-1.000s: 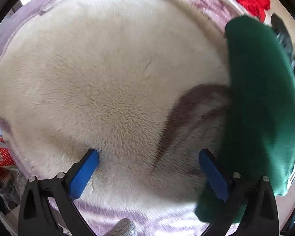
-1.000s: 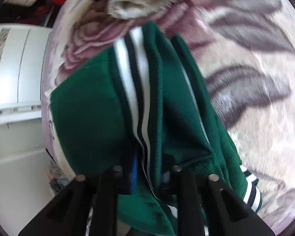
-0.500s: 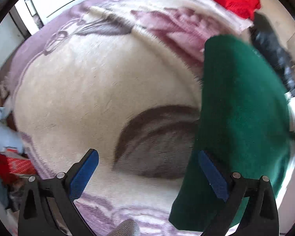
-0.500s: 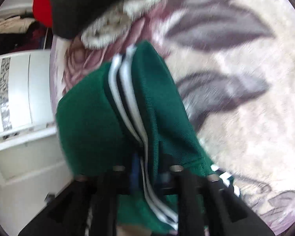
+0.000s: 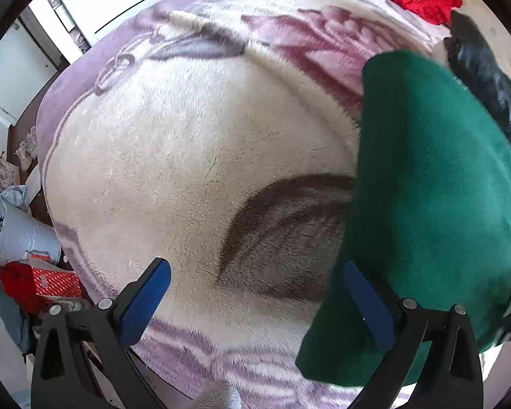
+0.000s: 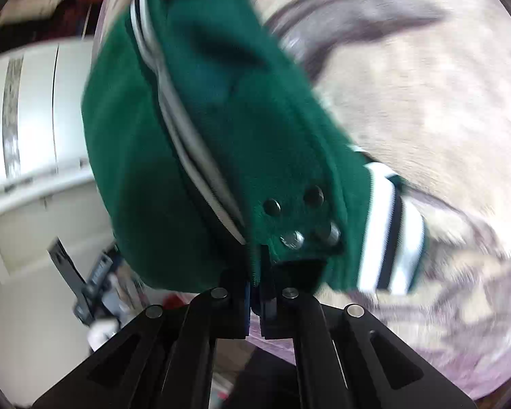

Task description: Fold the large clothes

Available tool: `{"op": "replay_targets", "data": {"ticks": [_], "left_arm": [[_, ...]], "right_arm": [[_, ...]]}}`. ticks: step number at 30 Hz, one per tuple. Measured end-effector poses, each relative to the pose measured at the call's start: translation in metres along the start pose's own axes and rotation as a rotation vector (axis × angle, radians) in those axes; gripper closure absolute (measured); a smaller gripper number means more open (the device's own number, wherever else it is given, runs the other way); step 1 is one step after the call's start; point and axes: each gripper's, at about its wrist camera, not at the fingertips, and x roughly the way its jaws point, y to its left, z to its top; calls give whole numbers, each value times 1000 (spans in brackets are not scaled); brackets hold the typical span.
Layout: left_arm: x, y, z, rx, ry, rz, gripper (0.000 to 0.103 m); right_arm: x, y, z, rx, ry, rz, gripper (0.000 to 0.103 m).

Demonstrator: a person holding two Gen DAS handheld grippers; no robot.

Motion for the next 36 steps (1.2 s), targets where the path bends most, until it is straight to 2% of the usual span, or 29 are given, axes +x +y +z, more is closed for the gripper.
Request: {"op": "replay_targets", "data": {"ticks": [2,4,6,8,10,12,13,16,17,18,19,21,23,24,26,28,29,31,33,34,35,36], "left_arm": [[-20,-4,3,23,-31,6,0],[-38,-8,7,37,-70,9,0],[-49,-13,13,24,-101,1,0],[-52,-21,19,4,-120,-26,0],[-41,-30,26,0,-113,-27,0],[-29,-40,32,12,-102,-48,0],[-20,-48,34,38,-85,-33,0],[-1,-63,38,102,-54,-20,0],[2,-66,39,120,-53,-17,0],[3,-69,42,137,-55,-22,0],[2,-70,44,149,-61,-22,0],[-1,-73,50,172,-74,-28,0],[0,-75,55,182,-78,-34,0],[1,-76,58,182,-79,-36,0],[3,-80,64,177,-78,-42,0],[2,-83,69,173,-84,-47,0],[2,-86,72,174,-87,-45,0],[0,-91,79,179,-96,-42,0],[-1,-95,86,183,-103,-38,0],[-2,-97,91,184,-110,-36,0],[-2,-99,96,184,-113,-39,0],[-2,-101,101,183,-114,-37,0]], "right_arm": [[-45,-2,-10,40,-96,61,100],[-74,-2,-15,41,-156,71,101],[-81,-8,-19,45,-170,30,101],[-62,-28,-12,74,-130,-34,101],[-23,-45,4,86,-74,-97,101],[6,-62,11,139,-37,-86,100],[16,-63,14,138,-18,-87,100],[24,-63,18,128,10,-89,98],[20,-62,19,122,32,-75,94],[16,-61,21,114,59,-65,83],[8,-62,21,109,79,-60,61],[-21,-64,25,116,46,-60,37],[-53,-64,35,131,-49,-7,33],[-62,-66,41,143,-85,30,26],[-75,-63,64,148,-158,121,19],[-74,-48,102,107,-209,150,19],[-66,-42,120,90,-205,164,19],[-34,-22,157,82,-151,242,19],[0,-21,181,115,-61,372,18],[11,-20,187,127,-41,383,36],[15,-14,188,109,-40,374,60],[15,-8,188,72,-56,346,92]]}}
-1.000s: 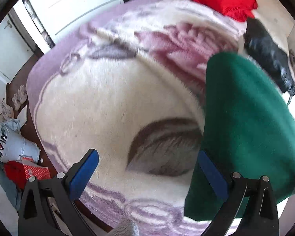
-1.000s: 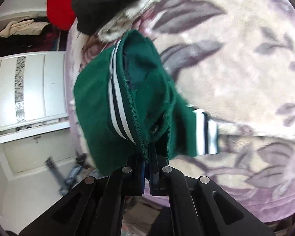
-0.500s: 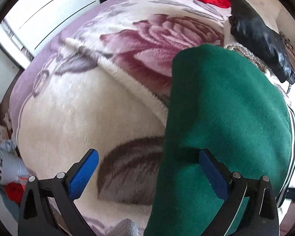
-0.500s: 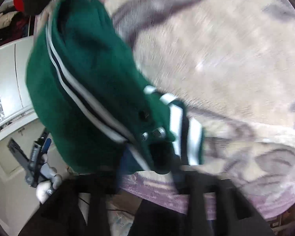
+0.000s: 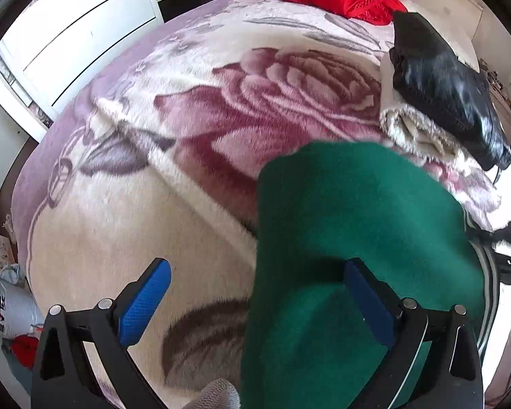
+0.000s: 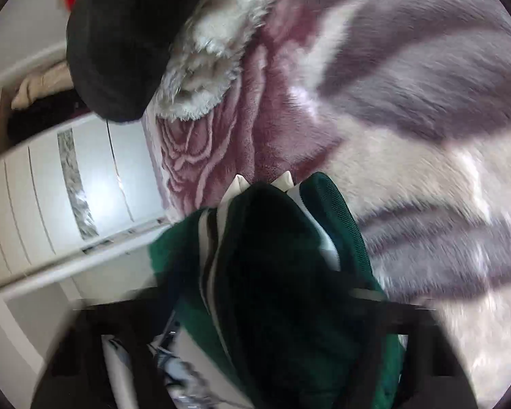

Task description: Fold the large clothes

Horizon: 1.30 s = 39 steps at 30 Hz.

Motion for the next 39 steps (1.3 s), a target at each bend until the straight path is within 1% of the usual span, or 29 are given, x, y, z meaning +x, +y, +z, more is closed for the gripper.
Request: {"op": "replay_targets", "data": {"ticks": [1,4,6,7,8,9,10,11,12,13,14,16,17,18,19,20,21,22,23,25,27,30,31,32,33,34,35,37,39], "left_arm": [[2,-2,7,0,-1,0,0],[11,-8,23,12,1,0,0],[20,-15,31,27,11,-24,0],[24,-18,34,33,18,-21,0],[30,-22,36,47,27,-19,0],[35,-25,37,57,39,-23,0],[41,-28,38,65,54,-17,0],[44,-29,38,71,62,-10,0],[46,-29,38,78,69,-2,0],[45,-28,38,81,72,3,0],[42,-28,38,84,70,2,0],[30,-26,37,96,51,-4,0],[25,-26,35,101,46,-6,0],[16,-26,32,107,35,-14,0],[11,-26,30,113,27,-23,0],[5,-27,27,119,21,-24,0],[-1,-28,22,127,18,-24,0],[-5,-30,19,134,14,-24,0],[-9,-31,14,138,10,-21,0],[-14,-36,2,151,19,-17,0],[-13,-41,-9,165,29,-8,0],[-2,-49,-26,201,74,5,0],[2,-52,-32,212,83,9,0],[5,-53,-36,223,90,18,0],[6,-55,-39,234,94,24,0],[5,-56,-42,242,93,25,0],[4,-56,-43,245,93,27,0],[1,-57,-46,243,98,16,0],[-2,-58,-49,244,102,0,0]], "right_arm": [[-4,5,-3,-9,-29,-10,92],[-40,35,-21,-54,-175,20,94],[-64,46,-27,-69,-254,30,94],[-70,48,-25,-87,-283,-5,96],[-73,45,-22,-86,-314,-69,96],[-66,34,-15,-68,-300,-122,97],[-56,23,-8,-49,-269,-191,103],[-40,8,1,-21,-247,-298,103],[-24,-8,7,3,-196,-380,103],[-12,-23,9,33,-145,-436,103],[-9,-33,8,70,-120,-418,103],[-19,-36,1,108,-96,-290,102],[-28,-34,-3,103,-93,-260,102],[-40,-29,-10,83,-98,-256,96],[-51,-26,-17,60,-108,-261,75],[-64,-24,-26,43,-121,-260,59],[-77,-25,-36,37,-133,-245,29],[-88,-27,-46,36,-142,-212,23],[-94,-29,-59,38,-141,-166,23],[-97,-35,-82,38,-88,-94,23],[-85,-33,-102,19,-44,-72,23],[-50,-29,-112,-29,35,-101,23],[-36,-29,-113,-45,58,-135,23],[-26,-30,-113,-57,64,-162,26],[-16,-31,-113,-53,66,-139,48],[-11,-30,-115,-45,65,-129,61],[-11,-27,-116,-36,59,-139,65],[-23,-19,-125,-14,11,-139,80],[-45,-10,-137,28,-28,-107,81]]}}
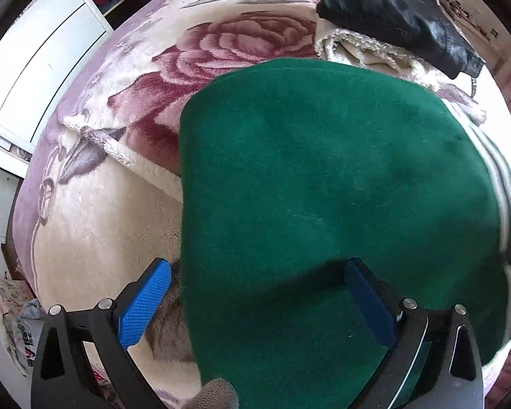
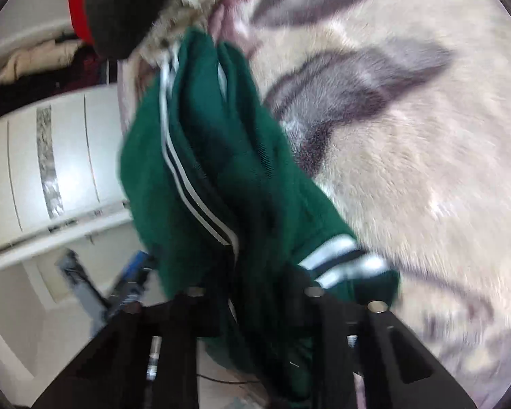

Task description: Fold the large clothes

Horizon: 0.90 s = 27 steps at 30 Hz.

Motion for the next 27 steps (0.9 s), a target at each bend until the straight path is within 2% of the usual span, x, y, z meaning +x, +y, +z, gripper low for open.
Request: {"op": "replay_targets", "data": {"ticks": [1,3,5,7,9,12,14,18,20,22,24,27], "left_arm": [[-2,-1,-1,5,2,-15,0],[-2,-5,-4,16,-2,-21,0],[1,-8,-7,30,9,-24,0],[4,-10,-9,31,19,-32,0],[1,-10,-9,34,11,-21,0],[-6,-3,-8,21,-4,-17,0],[-14,3,-7,8,-21,-17,0],[-30,17,11,-58,-60,-18,0],[-29,22,33,-84,-86,-20,0],[-15,26,60,-95,-112,6,0],[14,30,84,-99,-71,36,0],[61,37,106,-126,21,25,0]], "right_arm": [[-15,0,-8,29,-23,17,81],[-30,-5,-19,29,-59,-16,81],[-12,-29,-23,76,-45,-88,81],[3,-57,-18,146,-20,-116,79],[12,-62,-15,156,-9,-102,73],[2,-59,-8,146,44,-86,46],[-23,-60,-9,128,22,-122,44],[-69,-42,-2,83,-82,-183,44],[-85,-26,6,37,-139,-165,44],[-84,0,14,-23,-147,-115,44],[-73,22,22,-77,-128,-69,44],[-32,65,40,-159,-103,-75,44]]}}
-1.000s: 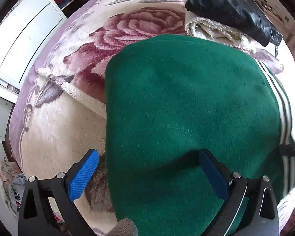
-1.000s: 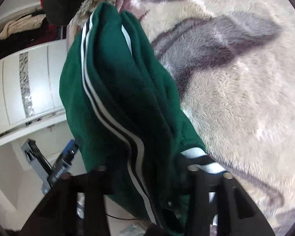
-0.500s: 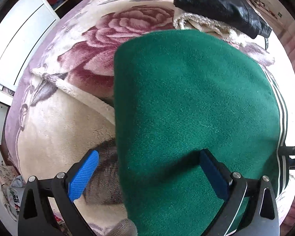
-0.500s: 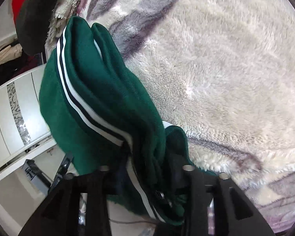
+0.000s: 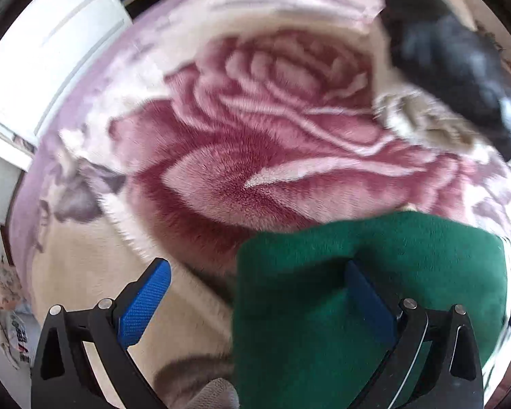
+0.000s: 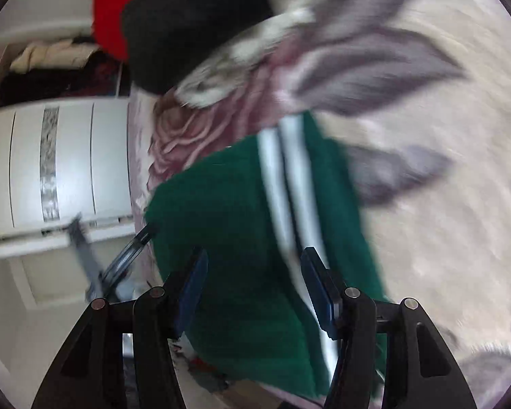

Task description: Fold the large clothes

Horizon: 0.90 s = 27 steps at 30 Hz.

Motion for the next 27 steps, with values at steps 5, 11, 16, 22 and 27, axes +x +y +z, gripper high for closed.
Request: {"op": "replay_targets", "data": {"ticks": [5,11,16,22,27], "left_arm": [[37,12,3,-58,83,-80,0],[-19,58,-20,-126,-20,-164,0],[-52,97,-74,-172,-38,-267,0],[7,93,-132,-255,106,-488,0],[29,85,-124,-297,65,-688,0]], "right_arm": [[83,25,19,-157,102,-189,44],[73,36,29,-155,182,-155,43],[21,-3,22,-146,136,-98,0],[52,-89,6,17,289,60,0],[93,-109,3,50,361,267,0]]}}
